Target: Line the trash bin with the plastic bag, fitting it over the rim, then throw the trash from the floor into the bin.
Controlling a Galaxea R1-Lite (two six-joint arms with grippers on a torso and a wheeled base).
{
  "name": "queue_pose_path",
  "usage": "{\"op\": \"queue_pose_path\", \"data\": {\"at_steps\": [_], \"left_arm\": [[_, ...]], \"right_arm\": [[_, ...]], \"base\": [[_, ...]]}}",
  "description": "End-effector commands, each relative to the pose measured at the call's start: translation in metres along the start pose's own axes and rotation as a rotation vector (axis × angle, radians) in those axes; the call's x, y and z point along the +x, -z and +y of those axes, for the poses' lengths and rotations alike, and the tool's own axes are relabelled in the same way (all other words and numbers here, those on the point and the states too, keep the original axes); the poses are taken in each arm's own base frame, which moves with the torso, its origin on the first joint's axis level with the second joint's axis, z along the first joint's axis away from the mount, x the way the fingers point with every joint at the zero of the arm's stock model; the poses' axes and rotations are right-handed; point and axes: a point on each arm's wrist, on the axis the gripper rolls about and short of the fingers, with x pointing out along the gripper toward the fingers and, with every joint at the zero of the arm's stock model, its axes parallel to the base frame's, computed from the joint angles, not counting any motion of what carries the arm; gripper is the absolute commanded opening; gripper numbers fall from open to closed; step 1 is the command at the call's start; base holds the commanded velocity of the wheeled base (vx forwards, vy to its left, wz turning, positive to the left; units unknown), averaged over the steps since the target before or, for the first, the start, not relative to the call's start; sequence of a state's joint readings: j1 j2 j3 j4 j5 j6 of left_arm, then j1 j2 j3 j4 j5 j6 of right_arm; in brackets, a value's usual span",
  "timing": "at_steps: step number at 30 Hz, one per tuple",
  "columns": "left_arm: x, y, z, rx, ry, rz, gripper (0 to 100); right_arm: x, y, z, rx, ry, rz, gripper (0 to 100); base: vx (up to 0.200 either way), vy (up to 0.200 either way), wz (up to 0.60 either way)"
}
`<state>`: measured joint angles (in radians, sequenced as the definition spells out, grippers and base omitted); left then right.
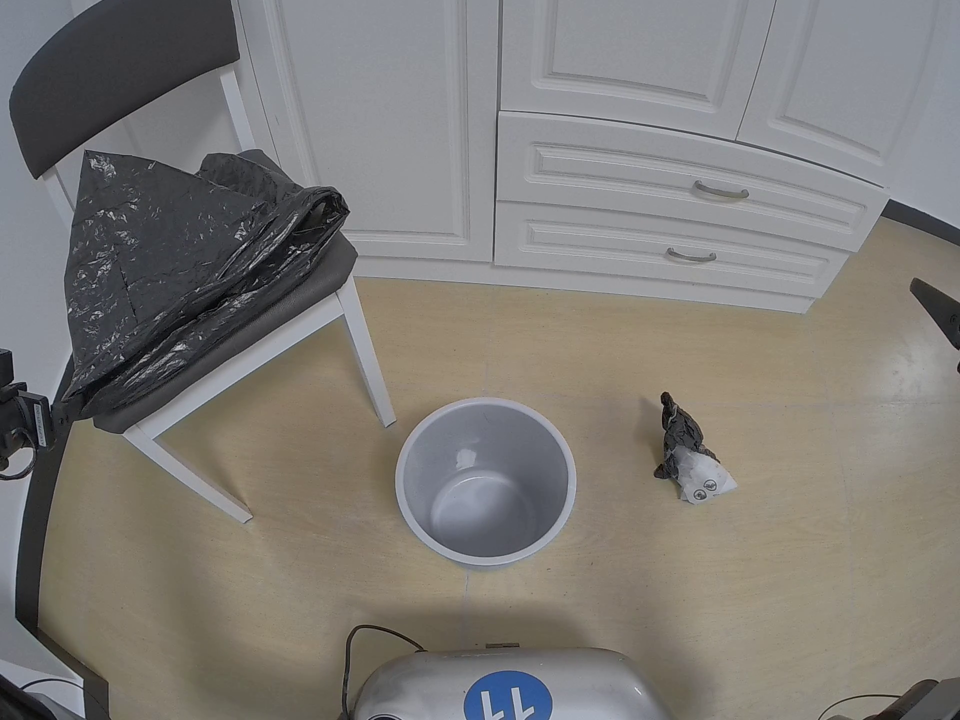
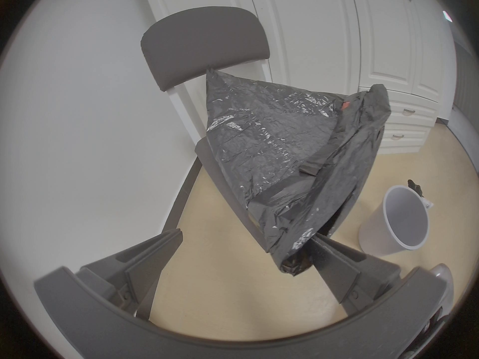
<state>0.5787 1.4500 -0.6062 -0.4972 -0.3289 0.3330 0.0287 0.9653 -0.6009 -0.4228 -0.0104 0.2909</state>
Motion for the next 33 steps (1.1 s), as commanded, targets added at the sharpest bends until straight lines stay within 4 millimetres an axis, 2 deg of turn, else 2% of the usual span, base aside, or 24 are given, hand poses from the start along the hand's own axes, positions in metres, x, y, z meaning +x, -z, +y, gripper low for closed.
{"op": "queue_pose_path", "data": {"at_steps": [1, 16, 26, 33], "left_arm": [[0.008, 0.004, 0.002, -0.036, -0.003, 0.015, 100], [0.016, 0.016, -0.008, -0.069, 0.041, 0.053, 100], [0.038, 0.019, -0.006, -0.050, 0.036, -0.004, 100], [0.038, 0.019, -0.016, -0.075, 0.043, -0.113, 100]], "right_arm": [[0.000, 0.002, 0.000, 0.001, -0.002, 0.005, 100], [0.001, 0.008, -0.003, -0.001, 0.010, 0.029, 100], [0.003, 0.008, -0.003, -0.001, 0.009, 0.029, 100], [0.002, 0.007, -0.003, -0.001, 0.009, 0.025, 100]], "base": [[0.000, 0.000, 0.00], [0.000, 0.000, 0.00], [0.000, 0.000, 0.00], [0.000, 0.000, 0.00]]}}
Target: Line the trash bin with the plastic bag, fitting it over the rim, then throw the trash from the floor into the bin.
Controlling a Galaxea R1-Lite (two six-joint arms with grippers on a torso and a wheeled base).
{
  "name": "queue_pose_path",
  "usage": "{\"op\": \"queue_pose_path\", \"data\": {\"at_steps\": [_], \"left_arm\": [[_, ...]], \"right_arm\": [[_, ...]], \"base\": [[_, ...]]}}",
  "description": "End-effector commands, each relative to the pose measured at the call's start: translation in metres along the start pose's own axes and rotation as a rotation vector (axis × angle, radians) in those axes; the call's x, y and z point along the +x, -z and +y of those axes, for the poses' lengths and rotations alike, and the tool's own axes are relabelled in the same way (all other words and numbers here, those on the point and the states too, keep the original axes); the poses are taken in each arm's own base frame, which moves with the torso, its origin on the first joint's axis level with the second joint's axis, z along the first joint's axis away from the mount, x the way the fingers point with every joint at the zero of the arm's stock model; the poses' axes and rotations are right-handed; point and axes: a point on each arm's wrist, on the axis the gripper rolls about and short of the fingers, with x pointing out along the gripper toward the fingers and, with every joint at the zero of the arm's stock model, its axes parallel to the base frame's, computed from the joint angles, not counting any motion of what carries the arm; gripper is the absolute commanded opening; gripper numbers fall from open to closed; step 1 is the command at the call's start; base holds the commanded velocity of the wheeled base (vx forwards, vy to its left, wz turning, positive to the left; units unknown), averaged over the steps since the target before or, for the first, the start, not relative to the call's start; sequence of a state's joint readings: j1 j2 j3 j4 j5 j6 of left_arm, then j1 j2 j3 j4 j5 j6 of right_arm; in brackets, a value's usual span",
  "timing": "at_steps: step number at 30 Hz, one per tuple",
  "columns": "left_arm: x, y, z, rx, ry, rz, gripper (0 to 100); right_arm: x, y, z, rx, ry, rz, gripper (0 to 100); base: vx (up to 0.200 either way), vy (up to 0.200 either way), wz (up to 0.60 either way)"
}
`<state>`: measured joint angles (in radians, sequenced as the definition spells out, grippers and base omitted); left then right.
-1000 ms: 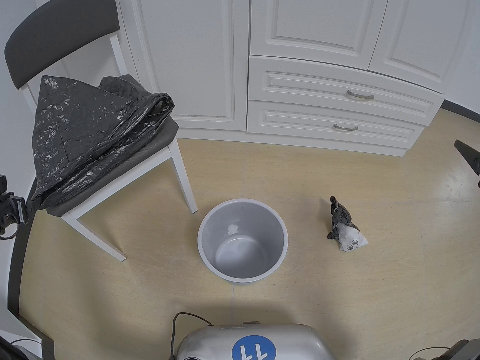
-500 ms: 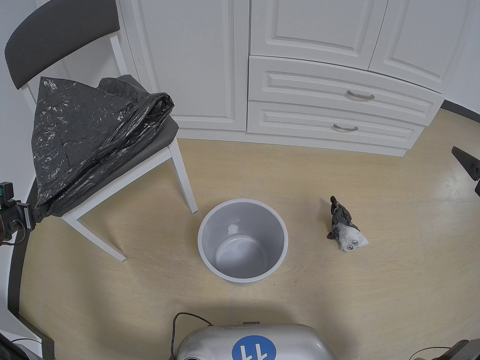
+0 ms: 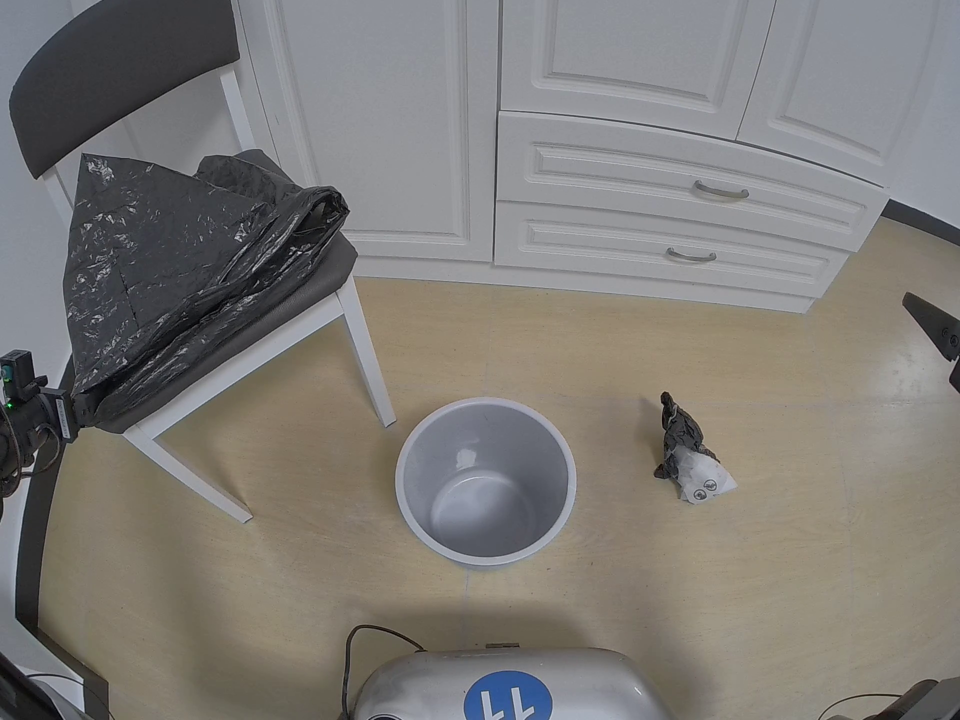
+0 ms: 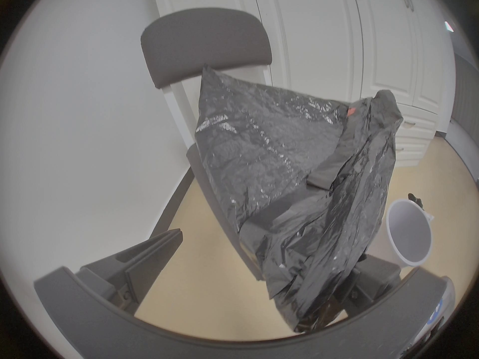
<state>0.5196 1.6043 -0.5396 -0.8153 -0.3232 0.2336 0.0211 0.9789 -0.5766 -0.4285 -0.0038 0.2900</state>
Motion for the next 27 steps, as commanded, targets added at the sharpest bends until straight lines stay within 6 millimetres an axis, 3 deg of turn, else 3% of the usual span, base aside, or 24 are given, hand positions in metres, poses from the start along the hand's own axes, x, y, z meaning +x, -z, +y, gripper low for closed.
{"op": "queue_pose_path", "data": {"at_steps": [1, 12, 26, 27], "left_arm": [[0.001, 0.007, -0.007, -0.024, 0.017, -0.019, 100], [-0.003, 0.011, -0.014, -0.004, 0.004, -0.161, 100], [-0.014, 0.016, -0.017, -0.003, -0.066, -0.151, 100], [-0.015, 0.016, -0.017, -0.001, -0.074, -0.148, 0]], "right_arm": [[-0.001, -0.001, 0.000, 0.000, -0.002, -0.007, 100], [-0.003, -0.002, 0.001, 0.000, -0.005, -0.014, 100], [-0.003, -0.002, 0.001, 0.000, -0.007, -0.012, 100], [-0.003, -0.001, 0.001, 0.000, -0.009, -0.011, 100]], "base": [[0.000, 0.000, 0.00], [0.000, 0.000, 0.00], [0.000, 0.000, 0.00], [0.000, 0.000, 0.00]]}}
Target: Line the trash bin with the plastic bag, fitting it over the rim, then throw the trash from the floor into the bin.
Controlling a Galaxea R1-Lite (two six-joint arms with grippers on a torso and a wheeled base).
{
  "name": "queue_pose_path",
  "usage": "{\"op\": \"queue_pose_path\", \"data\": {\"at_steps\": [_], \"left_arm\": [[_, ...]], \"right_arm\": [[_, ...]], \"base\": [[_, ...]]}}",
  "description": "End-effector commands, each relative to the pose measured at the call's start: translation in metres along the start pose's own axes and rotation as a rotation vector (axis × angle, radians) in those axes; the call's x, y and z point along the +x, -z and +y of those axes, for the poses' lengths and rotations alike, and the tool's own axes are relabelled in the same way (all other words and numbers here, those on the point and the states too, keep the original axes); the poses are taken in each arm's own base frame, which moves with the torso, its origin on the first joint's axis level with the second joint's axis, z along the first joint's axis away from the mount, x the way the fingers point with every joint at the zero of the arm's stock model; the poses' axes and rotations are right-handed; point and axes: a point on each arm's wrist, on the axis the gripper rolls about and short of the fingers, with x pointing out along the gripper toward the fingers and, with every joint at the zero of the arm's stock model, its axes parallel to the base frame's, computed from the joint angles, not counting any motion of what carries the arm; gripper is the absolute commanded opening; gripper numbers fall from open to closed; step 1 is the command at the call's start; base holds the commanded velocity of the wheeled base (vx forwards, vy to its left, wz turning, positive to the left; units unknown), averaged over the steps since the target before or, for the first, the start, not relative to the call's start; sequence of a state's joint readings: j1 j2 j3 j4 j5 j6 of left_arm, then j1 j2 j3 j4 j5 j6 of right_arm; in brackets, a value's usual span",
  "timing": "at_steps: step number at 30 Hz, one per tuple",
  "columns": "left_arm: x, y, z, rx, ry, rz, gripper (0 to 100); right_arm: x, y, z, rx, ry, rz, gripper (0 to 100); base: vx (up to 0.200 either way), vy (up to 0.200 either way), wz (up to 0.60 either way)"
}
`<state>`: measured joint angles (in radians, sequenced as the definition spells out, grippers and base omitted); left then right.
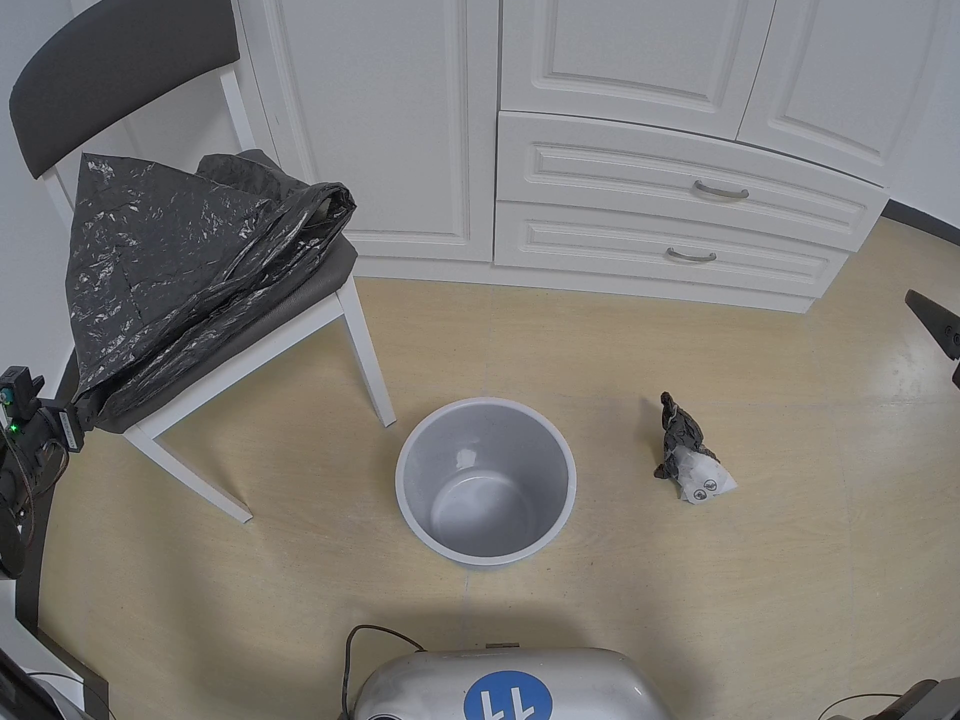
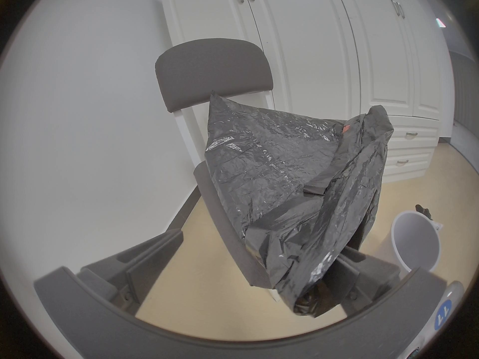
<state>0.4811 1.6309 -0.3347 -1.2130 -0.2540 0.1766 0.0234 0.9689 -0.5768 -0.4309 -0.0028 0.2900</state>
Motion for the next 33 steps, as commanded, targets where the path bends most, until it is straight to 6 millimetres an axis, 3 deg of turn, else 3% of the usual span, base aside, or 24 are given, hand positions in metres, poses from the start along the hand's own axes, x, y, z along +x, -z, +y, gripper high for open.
{"op": "queue_pose_path", "data": {"at_steps": [1, 16, 21, 22, 25, 30, 33], "left_arm": [[-0.003, 0.000, 0.000, 0.003, -0.011, 0.000, 0], [-0.015, -0.003, -0.008, 0.020, 0.011, -0.035, 0], [-0.025, -0.009, -0.020, 0.023, 0.050, -0.096, 0], [-0.027, -0.014, -0.026, 0.002, 0.079, -0.124, 0], [-0.025, -0.023, -0.039, -0.023, 0.146, -0.165, 0], [-0.024, -0.034, -0.053, -0.018, 0.203, -0.207, 0], [-0.037, -0.046, -0.064, -0.015, 0.262, -0.257, 0]], "right_arm": [[0.000, 0.000, 0.000, 0.000, -0.004, 0.001, 100], [0.005, 0.008, 0.000, -0.003, -0.011, 0.037, 100], [0.001, 0.013, 0.004, -0.014, -0.047, 0.056, 100], [-0.001, 0.022, 0.006, -0.024, -0.071, 0.086, 100], [-0.003, 0.033, 0.008, -0.055, -0.108, 0.126, 100], [-0.004, 0.035, 0.008, -0.122, -0.112, 0.124, 100], [-0.004, 0.044, 0.005, -0.147, -0.106, 0.157, 100]], "base": [[0.000, 0.000, 0.00], [0.000, 0.000, 0.00], [0.000, 0.000, 0.00], [0.000, 0.000, 0.00], [0.000, 0.000, 0.00], [0.000, 0.000, 0.00], [0.000, 0.000, 0.00]]}}
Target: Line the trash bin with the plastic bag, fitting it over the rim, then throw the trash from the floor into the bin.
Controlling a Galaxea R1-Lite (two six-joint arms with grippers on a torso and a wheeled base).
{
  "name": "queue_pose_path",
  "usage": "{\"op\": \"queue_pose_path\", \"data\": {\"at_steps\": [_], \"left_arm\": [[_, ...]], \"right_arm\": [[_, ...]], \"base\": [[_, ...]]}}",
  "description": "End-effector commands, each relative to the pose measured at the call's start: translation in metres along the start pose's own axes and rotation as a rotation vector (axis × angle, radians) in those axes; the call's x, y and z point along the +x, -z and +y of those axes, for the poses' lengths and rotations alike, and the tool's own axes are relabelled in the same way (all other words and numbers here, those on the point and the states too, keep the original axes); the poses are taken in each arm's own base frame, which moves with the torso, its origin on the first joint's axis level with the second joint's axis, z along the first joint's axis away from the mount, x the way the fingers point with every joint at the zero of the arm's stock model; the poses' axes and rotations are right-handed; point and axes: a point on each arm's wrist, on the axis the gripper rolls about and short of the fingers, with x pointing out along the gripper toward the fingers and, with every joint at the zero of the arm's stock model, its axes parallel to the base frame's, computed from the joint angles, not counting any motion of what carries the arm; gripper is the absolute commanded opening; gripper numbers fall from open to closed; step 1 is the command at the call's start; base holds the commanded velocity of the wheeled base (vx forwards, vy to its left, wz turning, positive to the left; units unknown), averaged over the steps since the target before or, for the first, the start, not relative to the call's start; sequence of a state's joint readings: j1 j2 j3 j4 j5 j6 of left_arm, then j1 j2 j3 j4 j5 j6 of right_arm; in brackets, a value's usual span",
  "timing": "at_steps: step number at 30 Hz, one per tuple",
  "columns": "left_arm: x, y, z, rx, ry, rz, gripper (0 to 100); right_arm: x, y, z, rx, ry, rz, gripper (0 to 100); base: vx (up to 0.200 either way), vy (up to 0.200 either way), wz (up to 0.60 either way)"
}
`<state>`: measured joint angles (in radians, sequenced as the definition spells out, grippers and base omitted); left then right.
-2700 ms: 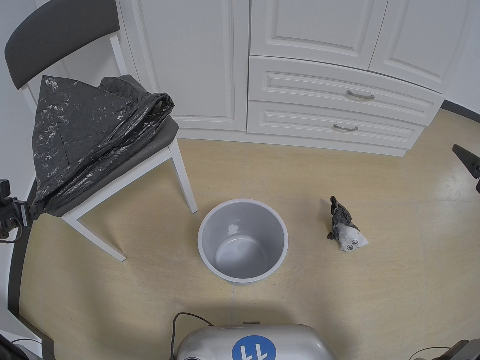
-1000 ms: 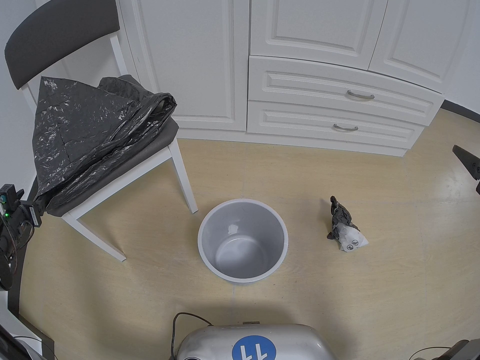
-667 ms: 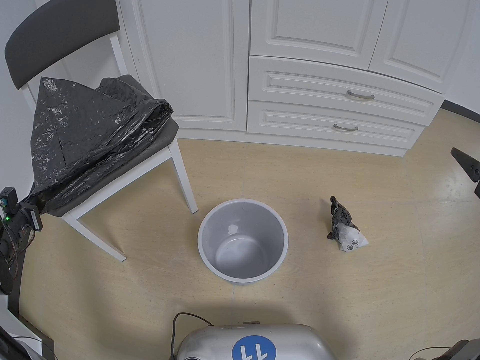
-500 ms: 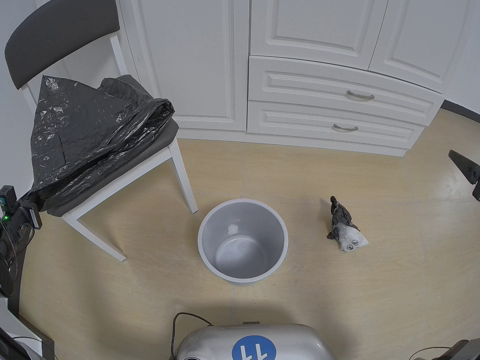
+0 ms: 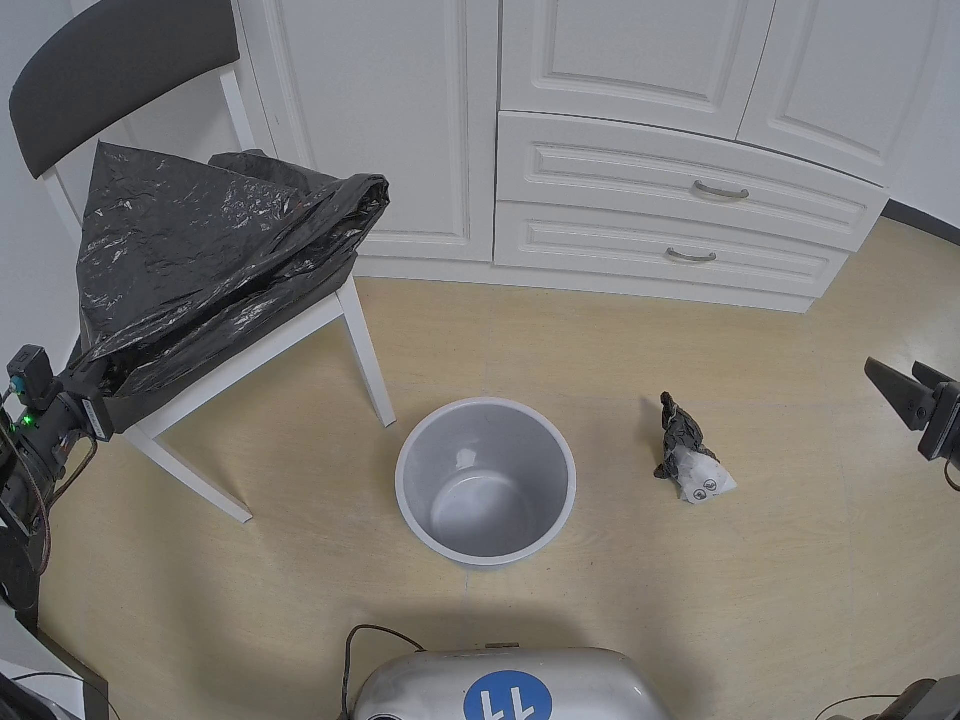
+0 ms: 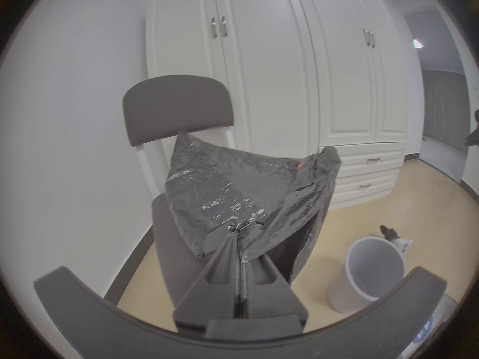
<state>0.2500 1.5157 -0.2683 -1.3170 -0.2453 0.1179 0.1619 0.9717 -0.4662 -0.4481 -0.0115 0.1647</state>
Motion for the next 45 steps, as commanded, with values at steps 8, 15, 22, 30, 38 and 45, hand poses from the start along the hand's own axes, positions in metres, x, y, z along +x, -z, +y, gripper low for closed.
{"op": "queue_pose_path", "data": {"at_steps": [8, 15, 22, 30, 38, 45], "left_arm": [[-0.035, -0.043, -0.028, 0.004, 0.131, -0.132, 0], [-0.057, -0.067, -0.044, -0.080, 0.245, -0.183, 0], [-0.067, -0.082, -0.062, -0.099, 0.375, -0.242, 0], [-0.079, -0.089, -0.073, -0.119, 0.478, -0.288, 0], [-0.080, -0.088, -0.082, -0.130, 0.541, -0.284, 0], [-0.079, -0.088, -0.097, -0.212, 0.636, -0.250, 0]], "right_arm": [[0.009, 0.016, -0.003, -0.011, 0.015, 0.081, 100], [0.003, 0.030, 0.014, -0.077, -0.136, 0.075, 100], [0.000, 0.032, 0.019, -0.119, -0.168, 0.067, 100], [-0.003, 0.035, 0.024, -0.137, -0.101, 0.054, 100], [-0.004, 0.030, 0.027, -0.161, -0.097, 0.029, 100], [-0.009, 0.028, 0.023, -0.183, -0.047, 0.002, 100]], "base": [[0.000, 0.000, 0.00], [0.000, 0.000, 0.00], [0.000, 0.000, 0.00], [0.000, 0.000, 0.00], [0.000, 0.000, 0.00], [0.000, 0.000, 0.00]]}}
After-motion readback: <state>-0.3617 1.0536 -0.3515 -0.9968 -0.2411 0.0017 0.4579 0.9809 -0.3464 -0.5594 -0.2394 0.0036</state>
